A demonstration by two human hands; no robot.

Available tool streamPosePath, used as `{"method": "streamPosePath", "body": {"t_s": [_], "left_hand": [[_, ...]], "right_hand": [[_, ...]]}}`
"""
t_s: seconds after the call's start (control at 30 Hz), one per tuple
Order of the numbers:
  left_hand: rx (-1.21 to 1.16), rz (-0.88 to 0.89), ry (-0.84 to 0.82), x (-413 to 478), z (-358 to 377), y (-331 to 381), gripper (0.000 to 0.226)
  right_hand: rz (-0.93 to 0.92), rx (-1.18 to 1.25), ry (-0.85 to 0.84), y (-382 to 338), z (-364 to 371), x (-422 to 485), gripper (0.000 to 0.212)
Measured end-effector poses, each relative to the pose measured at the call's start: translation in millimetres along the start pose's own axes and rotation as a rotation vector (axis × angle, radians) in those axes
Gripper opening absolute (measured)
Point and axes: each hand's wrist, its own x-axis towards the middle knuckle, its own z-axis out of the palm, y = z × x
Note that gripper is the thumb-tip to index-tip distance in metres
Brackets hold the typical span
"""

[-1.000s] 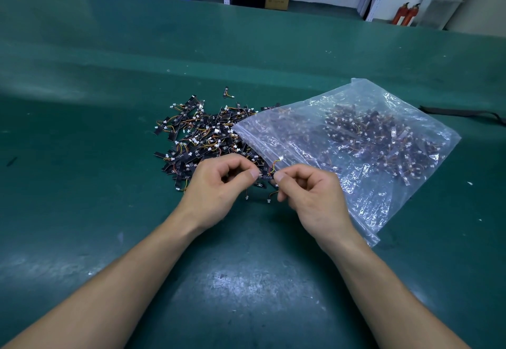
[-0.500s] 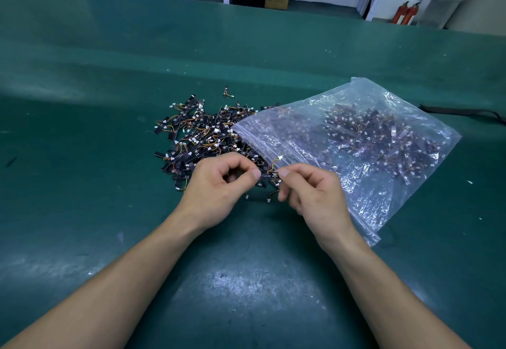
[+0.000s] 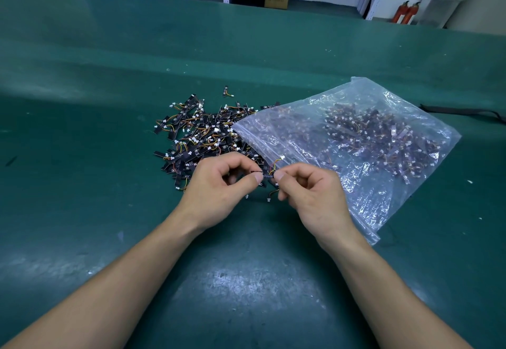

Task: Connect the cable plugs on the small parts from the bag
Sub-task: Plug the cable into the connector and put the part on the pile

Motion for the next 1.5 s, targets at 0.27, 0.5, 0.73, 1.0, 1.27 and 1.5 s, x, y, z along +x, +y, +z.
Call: {"method": "streamPosePath", "body": {"t_s": [0.27,0.5,0.73,1.0,1.27,1.5], "left_hand": [[0.053,0.07,0.05,0.6,-0.7,-1.3,0.006],[0.114,0.197,0.063,0.1,-1.9,-0.4,0.012],[0.123,0.292,0.092,1.0,-2.0,-2.1,0.015],[0.182,0.403,0.13,2.4,-3.5,-4.6,0.006],[0.207,0.418,0.134,2.7,-3.2,-6.1,0.008],[0.194,0.425,0.127,3.1,-3.6,-6.9,0.006]], "right_hand": [[-0.05,0.05,0.001,0.5,0.1,-2.1,0.011],[-0.132,-0.015,0.027,1.3,-0.2,-1.4,0.024],[-0.181,-0.032,0.026,0.1,0.7,-3.9,0.021],[-0.216,-0.038,0.021,-1.4,0.5,-5.7,0.016],[-0.242,-0.048,0.042,1.8,-0.4,-3.5,0.019],[-0.293,-0.094,0.067,1.5,0.0,-3.8,0.018]]}}
